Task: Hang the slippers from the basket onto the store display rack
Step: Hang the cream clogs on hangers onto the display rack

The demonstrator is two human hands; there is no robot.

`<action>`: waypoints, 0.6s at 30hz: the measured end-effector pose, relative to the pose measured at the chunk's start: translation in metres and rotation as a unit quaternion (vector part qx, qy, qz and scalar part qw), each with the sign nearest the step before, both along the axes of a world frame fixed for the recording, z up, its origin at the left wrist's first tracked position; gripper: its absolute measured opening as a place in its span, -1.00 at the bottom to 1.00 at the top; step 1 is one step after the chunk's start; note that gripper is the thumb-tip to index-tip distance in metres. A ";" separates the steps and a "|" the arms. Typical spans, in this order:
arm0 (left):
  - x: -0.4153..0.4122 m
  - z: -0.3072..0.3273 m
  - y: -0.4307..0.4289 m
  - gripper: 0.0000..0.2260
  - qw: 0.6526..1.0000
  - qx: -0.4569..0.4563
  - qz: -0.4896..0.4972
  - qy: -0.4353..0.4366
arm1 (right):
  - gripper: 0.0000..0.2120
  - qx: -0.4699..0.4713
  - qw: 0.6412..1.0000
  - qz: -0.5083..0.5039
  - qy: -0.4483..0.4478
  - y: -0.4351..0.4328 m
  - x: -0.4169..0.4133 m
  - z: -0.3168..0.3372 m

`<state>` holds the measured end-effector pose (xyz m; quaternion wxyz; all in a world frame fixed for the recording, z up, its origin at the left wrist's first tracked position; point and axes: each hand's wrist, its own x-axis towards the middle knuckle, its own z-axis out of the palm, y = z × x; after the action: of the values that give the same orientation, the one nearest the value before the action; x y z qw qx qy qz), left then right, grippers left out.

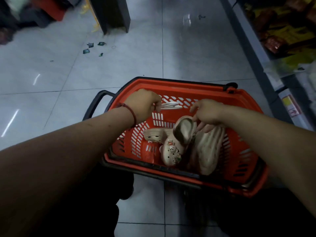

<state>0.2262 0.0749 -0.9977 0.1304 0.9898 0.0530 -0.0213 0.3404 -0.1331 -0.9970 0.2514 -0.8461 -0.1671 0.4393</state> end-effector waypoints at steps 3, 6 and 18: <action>-0.027 0.041 -0.008 -0.82 0.995 -0.013 -0.033 -0.096 | -0.68 0.076 0.986 -0.104 0.105 0.002 -0.004 0.020; -0.051 0.055 -0.021 -0.85 0.983 -0.024 -0.085 -0.158 | -0.55 0.141 0.957 -0.139 0.211 0.002 -0.006 0.035; -0.018 0.033 -0.044 -0.83 0.958 0.052 -0.231 -0.163 | -0.73 0.221 0.953 -0.055 0.200 -0.018 0.010 0.045</action>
<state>0.2080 0.0304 -0.9646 0.0766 0.9705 -0.1984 0.1135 0.3503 -0.1511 -0.9516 0.4844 -0.6721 -0.1591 0.5369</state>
